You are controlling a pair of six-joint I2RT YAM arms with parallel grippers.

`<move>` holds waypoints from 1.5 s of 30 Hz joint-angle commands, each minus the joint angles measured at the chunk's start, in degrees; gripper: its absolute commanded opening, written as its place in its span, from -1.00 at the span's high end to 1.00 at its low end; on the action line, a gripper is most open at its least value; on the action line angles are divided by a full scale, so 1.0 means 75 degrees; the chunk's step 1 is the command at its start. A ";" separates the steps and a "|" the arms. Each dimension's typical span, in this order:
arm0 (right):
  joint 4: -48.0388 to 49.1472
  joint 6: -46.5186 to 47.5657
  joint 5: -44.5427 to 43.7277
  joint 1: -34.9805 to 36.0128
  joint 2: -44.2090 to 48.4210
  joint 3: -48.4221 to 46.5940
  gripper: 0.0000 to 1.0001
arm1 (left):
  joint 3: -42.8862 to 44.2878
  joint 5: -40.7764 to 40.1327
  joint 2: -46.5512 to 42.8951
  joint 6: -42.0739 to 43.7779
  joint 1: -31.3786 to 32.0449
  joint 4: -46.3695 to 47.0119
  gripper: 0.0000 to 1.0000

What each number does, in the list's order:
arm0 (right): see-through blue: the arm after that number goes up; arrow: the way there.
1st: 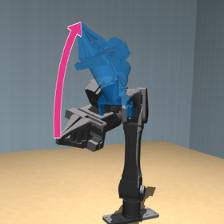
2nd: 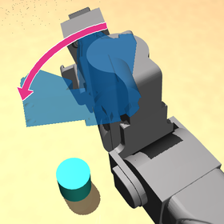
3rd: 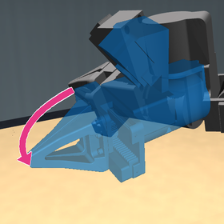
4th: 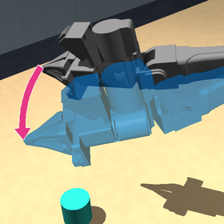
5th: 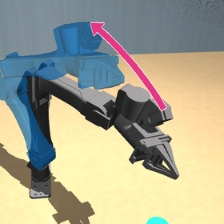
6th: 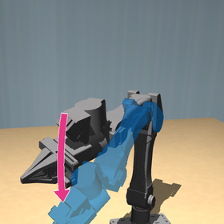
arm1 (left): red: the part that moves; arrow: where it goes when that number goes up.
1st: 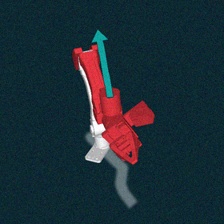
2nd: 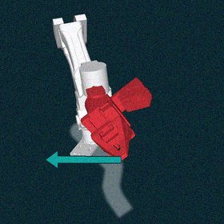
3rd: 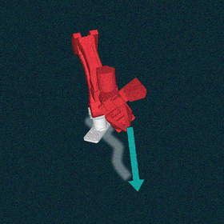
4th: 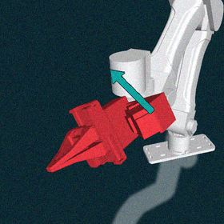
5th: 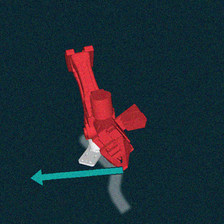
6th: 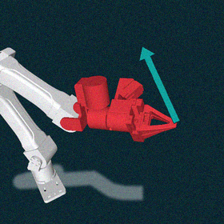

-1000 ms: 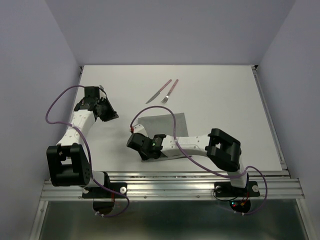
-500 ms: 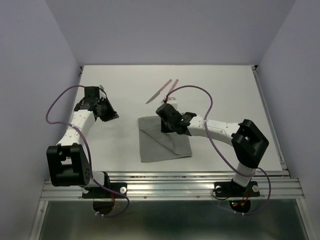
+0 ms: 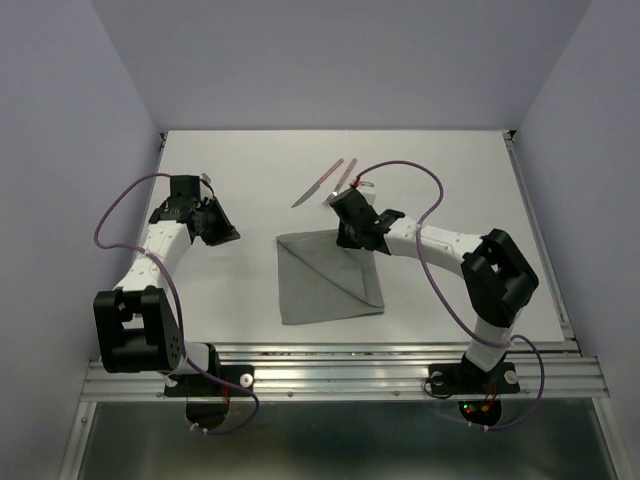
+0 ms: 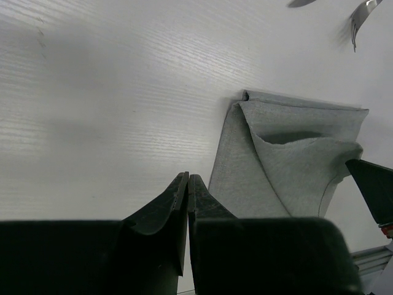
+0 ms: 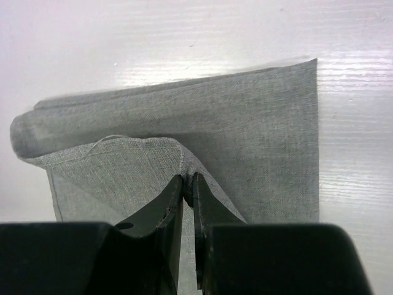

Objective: Fold the napkin into a case and place the utensils inside
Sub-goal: Fold the upper triangle-folded napkin at the center of the board.

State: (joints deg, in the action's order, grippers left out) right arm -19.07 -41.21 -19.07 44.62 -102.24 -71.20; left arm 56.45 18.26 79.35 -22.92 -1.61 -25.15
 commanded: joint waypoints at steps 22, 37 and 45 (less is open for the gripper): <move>-0.0586 -0.0470 -0.0621 -0.0477 -0.0911 -0.0948 0.99 | -0.0050 0.0296 -0.0315 0.0185 0.0027 0.0048 0.69; -0.0703 -0.0493 -0.0739 -0.0477 -0.1099 -0.0936 0.84 | 0.0079 0.0319 -0.0057 0.0196 0.0167 0.0001 0.69; -0.0715 -0.0482 -0.0727 -0.0477 -0.0690 -0.0878 0.16 | 0.0232 0.0249 0.0189 0.0068 0.0940 0.0060 0.69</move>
State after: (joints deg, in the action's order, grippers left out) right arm -24.08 -44.40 -22.96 41.25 -110.30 -76.14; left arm 56.25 19.81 80.20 -22.55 2.81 -25.10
